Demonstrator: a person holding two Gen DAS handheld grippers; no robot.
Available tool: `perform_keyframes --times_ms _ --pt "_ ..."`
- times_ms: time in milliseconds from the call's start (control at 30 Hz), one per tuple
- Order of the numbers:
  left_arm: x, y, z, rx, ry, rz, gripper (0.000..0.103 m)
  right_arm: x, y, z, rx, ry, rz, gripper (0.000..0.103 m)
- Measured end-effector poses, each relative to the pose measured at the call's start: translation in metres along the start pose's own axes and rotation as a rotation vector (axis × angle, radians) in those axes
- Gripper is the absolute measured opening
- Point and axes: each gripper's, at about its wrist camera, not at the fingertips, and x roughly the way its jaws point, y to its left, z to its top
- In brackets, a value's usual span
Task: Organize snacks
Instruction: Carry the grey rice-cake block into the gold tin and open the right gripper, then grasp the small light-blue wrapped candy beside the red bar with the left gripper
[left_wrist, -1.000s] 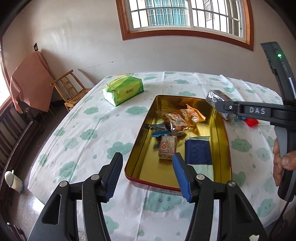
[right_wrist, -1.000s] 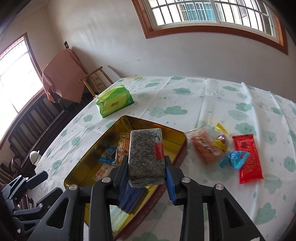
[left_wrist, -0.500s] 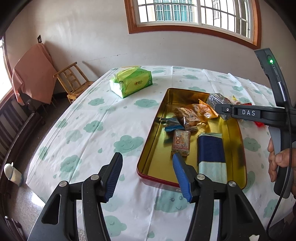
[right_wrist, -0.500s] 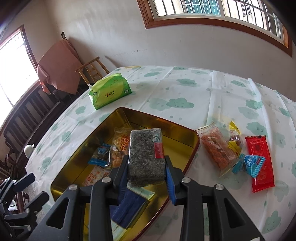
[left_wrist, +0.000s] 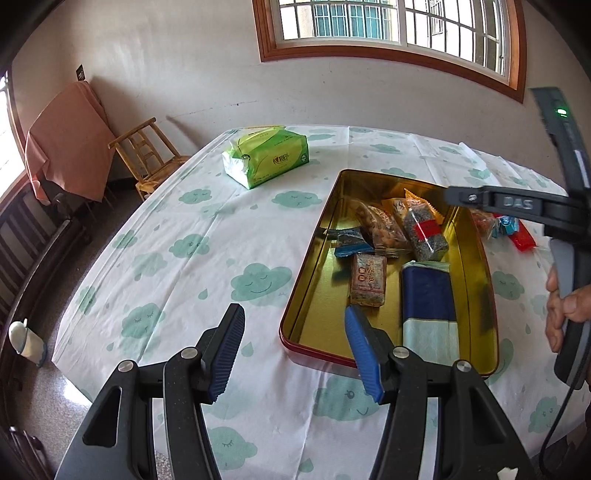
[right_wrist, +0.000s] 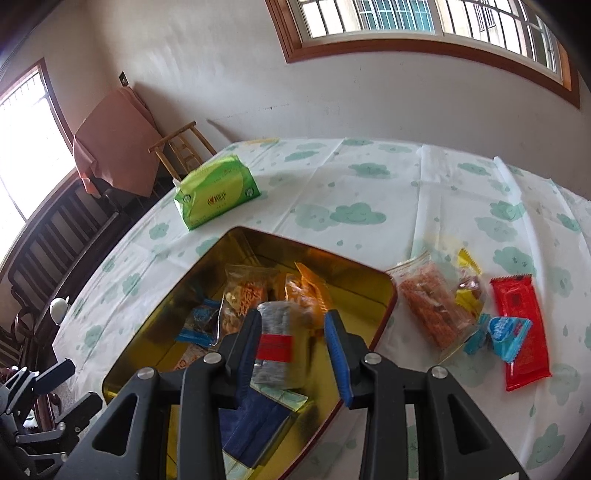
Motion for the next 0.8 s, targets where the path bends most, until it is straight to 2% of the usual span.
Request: perform_keyframes --times_ms 167,233,400,467,533,600,800 --pt "-0.011 -0.003 0.002 0.020 -0.023 0.000 0.055 -0.045 -0.029 -0.016 0.028 -0.110 -0.050 0.038" --pt "-0.016 -0.006 0.004 0.026 -0.027 -0.014 0.064 -0.068 -0.056 -0.032 0.047 -0.142 -0.110 0.041" --pt "-0.027 -0.026 0.016 0.063 -0.021 -0.088 0.066 -0.107 -0.140 -0.081 0.074 -0.094 -0.345 0.041" --pt "-0.032 -0.039 0.023 0.093 -0.017 -0.124 0.066 -0.119 -0.167 -0.097 0.092 -0.078 -0.406 0.041" --pt "-0.036 -0.053 0.029 0.124 -0.004 -0.169 0.066 -0.131 -0.194 -0.116 0.099 -0.065 -0.483 0.041" --pt "-0.039 -0.072 0.036 0.158 0.028 -0.241 0.066 -0.139 -0.217 -0.131 0.126 -0.052 -0.513 0.041" --pt "-0.037 -0.130 0.062 0.204 0.147 -0.448 0.066 -0.148 -0.253 -0.157 0.219 -0.061 -0.488 0.041"
